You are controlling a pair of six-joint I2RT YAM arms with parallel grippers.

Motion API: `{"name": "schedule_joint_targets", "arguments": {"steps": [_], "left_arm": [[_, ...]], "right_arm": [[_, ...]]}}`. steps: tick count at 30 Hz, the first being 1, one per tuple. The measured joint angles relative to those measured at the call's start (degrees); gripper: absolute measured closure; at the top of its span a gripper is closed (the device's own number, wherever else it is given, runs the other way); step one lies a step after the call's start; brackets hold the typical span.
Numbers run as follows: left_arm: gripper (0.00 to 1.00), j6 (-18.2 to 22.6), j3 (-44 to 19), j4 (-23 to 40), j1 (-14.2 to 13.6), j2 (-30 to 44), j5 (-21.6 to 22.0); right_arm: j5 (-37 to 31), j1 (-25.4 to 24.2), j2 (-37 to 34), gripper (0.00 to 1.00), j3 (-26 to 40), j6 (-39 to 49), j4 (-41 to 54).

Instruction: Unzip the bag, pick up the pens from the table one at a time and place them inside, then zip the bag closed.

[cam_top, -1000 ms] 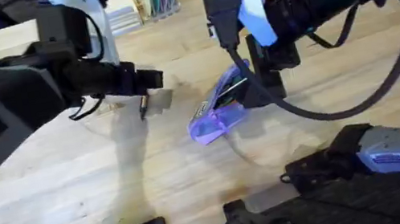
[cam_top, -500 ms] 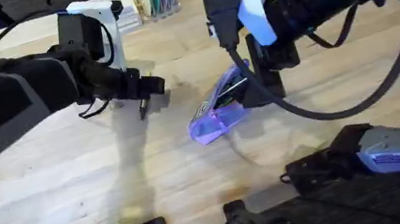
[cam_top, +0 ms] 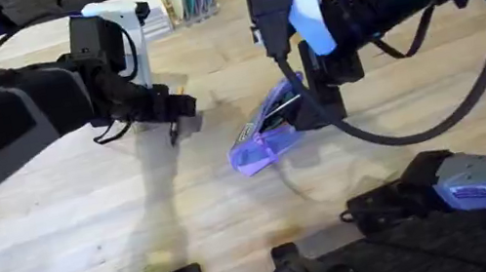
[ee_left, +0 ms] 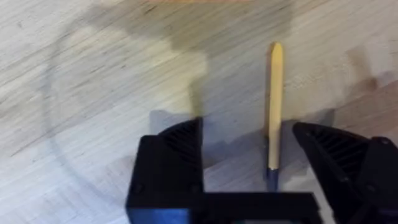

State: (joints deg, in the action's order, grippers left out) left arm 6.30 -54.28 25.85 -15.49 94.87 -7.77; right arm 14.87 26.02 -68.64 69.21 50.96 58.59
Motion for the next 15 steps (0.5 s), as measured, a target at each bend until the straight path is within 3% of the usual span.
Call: {"name": "schedule_joint_targets", "arguments": {"steps": [2,6,9,15], "left_arm": [[0.283,0.65,0.00,0.31,0.11,0.00,0.40],[0.685,1.30,0.00,0.57,0.15,0.00,0.70],[0.911,1.11,0.00,0.72,0.13,0.00,-0.02],[0.954,1.25,0.00,0.50,0.02,0.00,-0.34]], "right_arm": [[0.00,0.00,0.00,0.004,0.00,0.00,-0.02],[0.02,0.00,0.00,0.004,0.00,0.00,-0.03],[0.02,0.00,0.00,0.004,0.00,0.00,-0.04],[0.01,0.00,0.00,0.004,0.00,0.00,-0.04]]}}
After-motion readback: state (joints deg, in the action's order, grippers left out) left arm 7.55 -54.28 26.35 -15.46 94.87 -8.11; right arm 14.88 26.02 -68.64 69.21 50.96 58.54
